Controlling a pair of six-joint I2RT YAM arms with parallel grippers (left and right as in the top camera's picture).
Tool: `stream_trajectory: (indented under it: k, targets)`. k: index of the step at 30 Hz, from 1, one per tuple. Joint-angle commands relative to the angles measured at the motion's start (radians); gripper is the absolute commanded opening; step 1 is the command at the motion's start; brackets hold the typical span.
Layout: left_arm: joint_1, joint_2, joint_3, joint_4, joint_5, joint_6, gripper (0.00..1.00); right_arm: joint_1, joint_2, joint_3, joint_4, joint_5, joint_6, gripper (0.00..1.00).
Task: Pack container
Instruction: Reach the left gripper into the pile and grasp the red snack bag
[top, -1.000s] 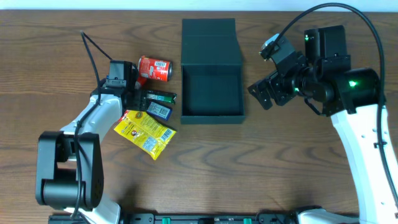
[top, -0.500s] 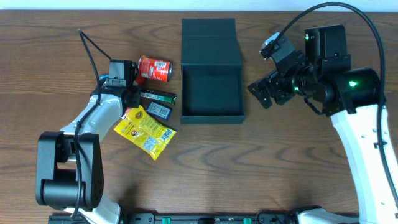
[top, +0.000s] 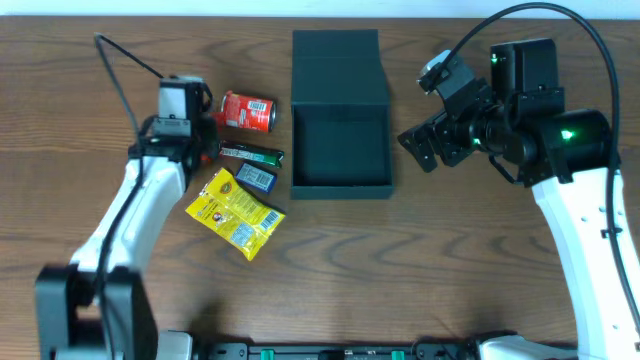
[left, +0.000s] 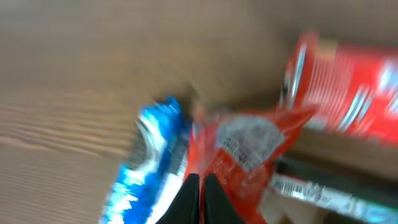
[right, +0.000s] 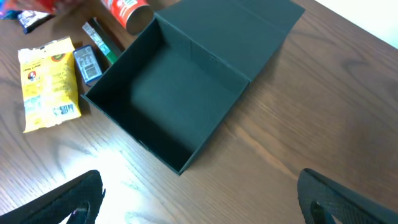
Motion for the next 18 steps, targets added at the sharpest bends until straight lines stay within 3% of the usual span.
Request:
stream_trajectory:
  k: [1,8,11,13,14,17,18]
  targets:
    - [0.000,-0.089,0.057,0.004,-0.048,-0.020,0.05,-0.007,-0.011,0.006,0.014,-0.008,0.007,0.99]
    - [-0.102,-0.143,0.098,0.005,-0.058,-0.021,0.06,-0.007,-0.011,0.006,0.058,-0.007,0.007,0.99]
    - [-0.130,-0.140,0.098,-0.035,-0.098,-0.076,0.06,-0.007,-0.011,0.006,0.059,-0.007,0.007,0.99]
    - [-0.109,-0.122,0.097,-0.116,-0.093,-0.126,0.54,-0.007,-0.011,0.006,0.060,-0.007,0.006,0.99]
    - [-0.087,-0.104,0.096,-0.173,-0.085,-0.143,0.68,-0.007,-0.011,0.006,0.060,-0.007,0.006,0.99]
    - [-0.018,-0.039,0.088,-0.279,-0.003,-0.149,0.71,-0.007,-0.011,0.006,0.060,-0.007,0.006,0.99]
    - [-0.001,-0.017,0.084,-0.280,0.039,-0.144,0.77,-0.007,-0.011,0.006,0.061,-0.007,0.006,0.99]
